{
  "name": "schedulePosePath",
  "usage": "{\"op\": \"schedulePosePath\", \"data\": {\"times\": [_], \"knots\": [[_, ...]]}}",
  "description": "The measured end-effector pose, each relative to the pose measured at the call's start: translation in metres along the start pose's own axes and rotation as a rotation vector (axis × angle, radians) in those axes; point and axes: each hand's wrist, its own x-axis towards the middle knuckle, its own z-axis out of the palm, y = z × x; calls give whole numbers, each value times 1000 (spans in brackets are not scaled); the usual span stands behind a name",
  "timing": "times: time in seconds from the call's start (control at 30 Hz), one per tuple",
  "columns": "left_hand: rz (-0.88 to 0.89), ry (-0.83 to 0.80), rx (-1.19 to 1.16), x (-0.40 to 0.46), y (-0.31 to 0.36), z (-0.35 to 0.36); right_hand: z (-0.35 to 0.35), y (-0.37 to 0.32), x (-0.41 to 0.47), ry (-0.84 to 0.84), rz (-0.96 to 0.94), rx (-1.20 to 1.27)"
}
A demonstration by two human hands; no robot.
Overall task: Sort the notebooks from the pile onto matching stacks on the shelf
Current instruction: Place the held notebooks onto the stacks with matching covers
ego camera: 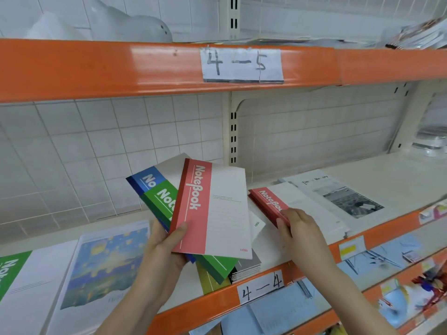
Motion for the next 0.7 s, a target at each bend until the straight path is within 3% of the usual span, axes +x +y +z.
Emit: {"op": "schedulePosePath", "data": {"times": [0.07,0.13,0.3,0.5,0.7], "knots": [[3,6,5,-1,-2,7,-11,-20,-2,-25,45,270],[18,4,24,-3,-5,16,-17,-39,-2,-157,108,557],[-37,20,-26,-1,-11,29,-22,-44,7,-205,297,836],[-124,39,-118,9,-17,37,-31,-24,15,-86,355,865],[20,112,-129,27,-15,36,-53,25,47,212,331,675]]}}
